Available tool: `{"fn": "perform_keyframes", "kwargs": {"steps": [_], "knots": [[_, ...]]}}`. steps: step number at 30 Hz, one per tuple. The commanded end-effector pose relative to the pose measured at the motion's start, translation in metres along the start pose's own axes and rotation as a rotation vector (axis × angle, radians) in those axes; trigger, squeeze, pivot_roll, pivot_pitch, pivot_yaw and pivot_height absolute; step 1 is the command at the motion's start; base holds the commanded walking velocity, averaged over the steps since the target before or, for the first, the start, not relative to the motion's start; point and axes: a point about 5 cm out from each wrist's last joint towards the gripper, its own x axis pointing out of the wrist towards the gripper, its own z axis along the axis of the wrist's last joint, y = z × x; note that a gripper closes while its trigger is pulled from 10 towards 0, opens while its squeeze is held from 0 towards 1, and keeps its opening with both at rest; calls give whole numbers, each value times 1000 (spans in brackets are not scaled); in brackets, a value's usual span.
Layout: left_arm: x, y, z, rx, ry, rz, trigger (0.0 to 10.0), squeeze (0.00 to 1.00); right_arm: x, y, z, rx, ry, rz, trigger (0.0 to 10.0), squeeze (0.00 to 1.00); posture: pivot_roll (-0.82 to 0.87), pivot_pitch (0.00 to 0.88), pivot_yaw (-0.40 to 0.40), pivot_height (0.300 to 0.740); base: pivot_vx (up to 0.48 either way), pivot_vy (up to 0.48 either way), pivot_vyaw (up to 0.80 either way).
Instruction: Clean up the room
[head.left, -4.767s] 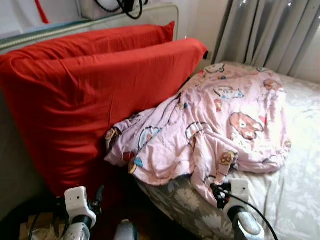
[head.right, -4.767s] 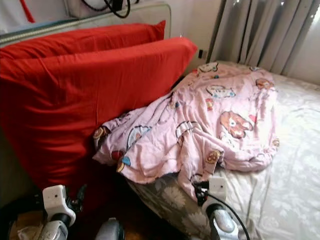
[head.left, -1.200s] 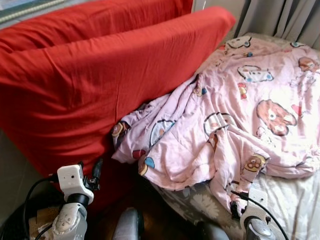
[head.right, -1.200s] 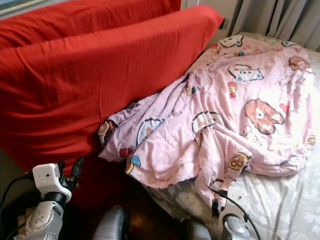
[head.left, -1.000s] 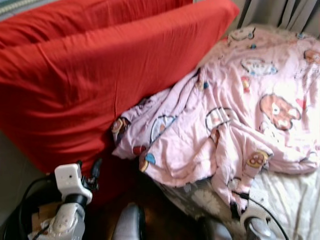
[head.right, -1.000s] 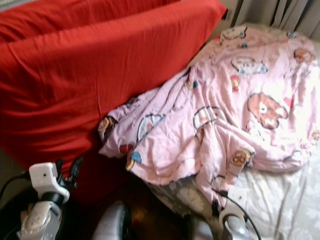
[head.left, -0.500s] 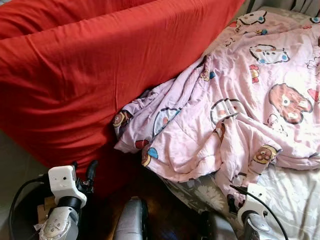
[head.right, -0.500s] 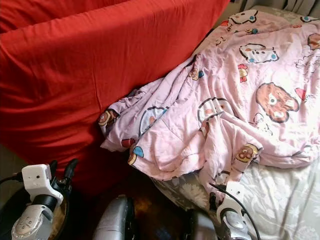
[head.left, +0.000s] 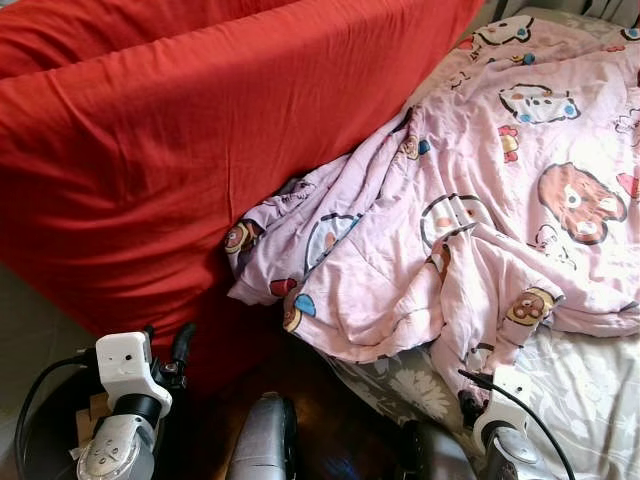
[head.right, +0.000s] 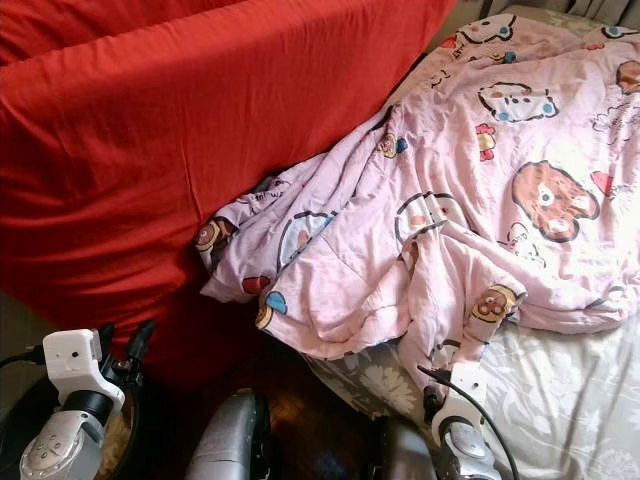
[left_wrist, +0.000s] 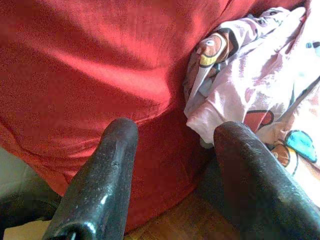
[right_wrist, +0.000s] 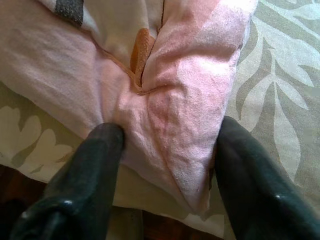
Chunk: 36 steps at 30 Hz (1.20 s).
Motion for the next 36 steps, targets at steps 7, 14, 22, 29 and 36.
{"fn": "perform_keyframes", "kwargs": {"steps": [7,14,22,29,36], "knots": [[-6,6,-3,7,28,15,10000,0,-2,3,-11,3,37,10,0,0,267,218,45,635,0,0,0],[-5,6,-7,5,40,18,10000,0,-2,7,-10,5,31,26,0,0,263,202,40,635,0,0,0],[-4,9,-12,3,54,24,10000,0,-2,8,-10,9,30,24,0,0,256,170,36,635,0,0,0],[-1,10,-23,-8,78,40,10000,0,-1,7,-5,18,14,24,0,0,240,109,19,635,0,0,0],[3,9,-50,-36,147,65,10000,0,0,4,1,28,-18,11,0,0,206,1,0,635,0,0,0]]}}
